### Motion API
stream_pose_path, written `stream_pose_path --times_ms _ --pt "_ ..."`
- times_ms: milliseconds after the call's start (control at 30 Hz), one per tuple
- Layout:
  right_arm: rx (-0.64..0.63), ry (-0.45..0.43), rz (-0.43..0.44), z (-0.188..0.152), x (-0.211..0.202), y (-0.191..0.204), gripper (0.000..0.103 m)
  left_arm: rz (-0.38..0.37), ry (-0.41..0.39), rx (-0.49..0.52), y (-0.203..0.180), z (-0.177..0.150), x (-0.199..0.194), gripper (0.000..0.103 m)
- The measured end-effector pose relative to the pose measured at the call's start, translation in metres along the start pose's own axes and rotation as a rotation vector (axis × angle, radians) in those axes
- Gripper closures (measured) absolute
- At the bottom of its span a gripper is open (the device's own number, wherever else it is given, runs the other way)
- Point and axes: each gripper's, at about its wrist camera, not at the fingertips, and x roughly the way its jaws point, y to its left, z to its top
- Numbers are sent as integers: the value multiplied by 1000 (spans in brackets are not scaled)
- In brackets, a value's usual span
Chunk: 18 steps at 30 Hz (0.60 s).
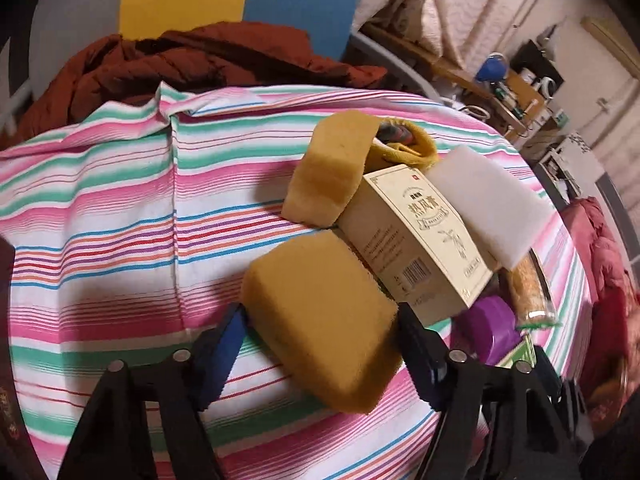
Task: Organize objects
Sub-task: 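Grasp the yellow sponge with the left tool while the right grasps the green box, then carry the sponge and green box to the gold tray and release both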
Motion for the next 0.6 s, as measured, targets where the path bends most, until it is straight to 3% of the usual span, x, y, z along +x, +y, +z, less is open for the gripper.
stream_pose_path --times_ms 333,467,600 --pt "4 -23 -5 -1 -4 0 27 -25 -96 71 12 -27 -33 41" --pt "-10 -54 -14 -1 -11 3 27 -45 -104 58 18 -34 -42 41" --pt "-30 -32 16 -4 -16 13 27 -57 -102 54 25 -44 -51 41"
